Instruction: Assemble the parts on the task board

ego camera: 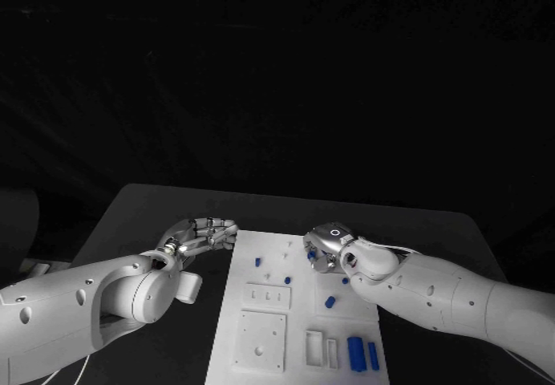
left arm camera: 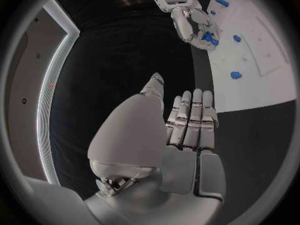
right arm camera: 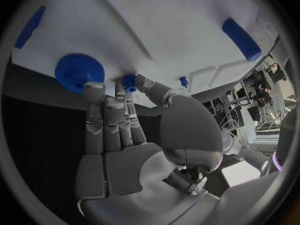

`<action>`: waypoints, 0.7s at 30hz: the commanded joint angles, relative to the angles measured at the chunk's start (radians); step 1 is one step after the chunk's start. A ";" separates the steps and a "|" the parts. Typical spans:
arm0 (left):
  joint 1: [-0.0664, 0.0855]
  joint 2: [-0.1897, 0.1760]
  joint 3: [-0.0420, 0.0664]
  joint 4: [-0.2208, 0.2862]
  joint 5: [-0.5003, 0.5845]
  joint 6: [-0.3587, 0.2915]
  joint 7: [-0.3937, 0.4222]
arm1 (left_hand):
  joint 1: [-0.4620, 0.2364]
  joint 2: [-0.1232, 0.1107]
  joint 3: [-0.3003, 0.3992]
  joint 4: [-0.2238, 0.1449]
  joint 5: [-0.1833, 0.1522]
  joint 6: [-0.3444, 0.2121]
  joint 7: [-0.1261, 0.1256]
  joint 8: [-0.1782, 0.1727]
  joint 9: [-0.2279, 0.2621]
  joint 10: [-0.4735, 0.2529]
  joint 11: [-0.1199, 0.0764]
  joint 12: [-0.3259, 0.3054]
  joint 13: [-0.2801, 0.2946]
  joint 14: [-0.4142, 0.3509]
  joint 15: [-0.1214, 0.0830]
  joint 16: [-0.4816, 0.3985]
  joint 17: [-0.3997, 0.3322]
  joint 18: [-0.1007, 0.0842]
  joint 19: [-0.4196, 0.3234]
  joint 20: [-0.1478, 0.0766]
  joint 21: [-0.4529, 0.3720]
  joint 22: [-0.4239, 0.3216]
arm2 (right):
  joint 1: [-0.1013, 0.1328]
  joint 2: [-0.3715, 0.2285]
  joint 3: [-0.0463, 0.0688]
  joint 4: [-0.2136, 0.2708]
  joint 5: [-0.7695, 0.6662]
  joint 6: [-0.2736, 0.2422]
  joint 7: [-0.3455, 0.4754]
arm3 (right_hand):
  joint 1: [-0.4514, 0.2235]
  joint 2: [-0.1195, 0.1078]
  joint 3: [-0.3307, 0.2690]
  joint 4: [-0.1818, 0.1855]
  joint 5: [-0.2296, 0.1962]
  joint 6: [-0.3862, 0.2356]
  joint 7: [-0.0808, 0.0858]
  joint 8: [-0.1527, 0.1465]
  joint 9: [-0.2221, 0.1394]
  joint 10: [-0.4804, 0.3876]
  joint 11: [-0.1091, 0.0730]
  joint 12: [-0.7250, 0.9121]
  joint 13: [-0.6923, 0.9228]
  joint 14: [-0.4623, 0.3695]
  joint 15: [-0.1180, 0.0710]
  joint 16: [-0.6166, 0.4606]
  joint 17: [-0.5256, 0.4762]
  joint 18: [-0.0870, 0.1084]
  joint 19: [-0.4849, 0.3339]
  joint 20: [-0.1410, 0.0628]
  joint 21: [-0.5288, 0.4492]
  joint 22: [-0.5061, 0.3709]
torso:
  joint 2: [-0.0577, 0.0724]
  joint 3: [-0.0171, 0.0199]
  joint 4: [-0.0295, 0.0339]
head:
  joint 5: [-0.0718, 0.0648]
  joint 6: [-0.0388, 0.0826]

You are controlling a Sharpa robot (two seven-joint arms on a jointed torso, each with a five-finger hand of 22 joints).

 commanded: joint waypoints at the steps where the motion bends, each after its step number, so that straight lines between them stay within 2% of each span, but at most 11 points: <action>1: 0.001 0.001 0.001 0.002 -0.005 0.016 0.005 | 0.007 0.001 -0.005 0.000 0.001 0.007 0.000 -0.004 -0.002 0.001 0.004 -0.005 -0.001 0.004 0.003 -0.006 -0.002 -0.001 0.008 0.001 -0.006 0.000 | -0.014 0.001 -0.008 0.005 -0.027 0.033 -0.018 | 0.006 0.018 0.009 -0.002 -0.002 0.015 -0.004 0.011 0.007 0.016 0.000 0.006 0.020 -0.009 -0.021 0.010 -0.001 0.065 0.004 -0.010 0.008 0.005 | 0.002 -0.0004 -0.0006 | 0.002 0.000; 7: 0.001 0.001 0.001 0.002 -0.005 0.015 0.005 | 0.008 0.001 -0.006 0.000 0.001 0.008 0.000 -0.004 -0.002 0.001 0.004 -0.005 -0.001 0.004 0.003 -0.006 -0.002 -0.001 0.008 0.002 -0.006 0.001 | -0.014 -0.003 -0.008 0.020 -0.038 0.007 -0.035 | 0.004 0.030 0.012 -0.013 -0.002 0.027 -0.010 0.017 0.017 0.026 -0.004 0.007 0.030 -0.008 -0.026 0.019 0.000 0.065 0.005 -0.014 0.018 0.014 | 0.002 -0.0005 -0.0010 | 0.003 0.004; 21: 0.001 0.000 0.001 0.001 -0.004 0.014 0.005 | 0.009 0.001 -0.007 0.000 0.001 0.008 -0.001 -0.005 -0.003 0.001 0.003 -0.005 -0.001 0.005 0.003 -0.006 -0.002 0.000 0.008 0.002 -0.007 0.001 | -0.008 -0.010 -0.007 0.067 -0.093 -0.053 -0.109 | 0.004 0.029 0.015 -0.022 -0.002 0.037 -0.015 0.021 0.025 0.034 -0.007 0.005 0.037 -0.009 -0.028 0.028 0.001 0.065 0.007 -0.018 0.028 0.022 | 0.005 -0.0010 -0.0025 | 0.004 0.012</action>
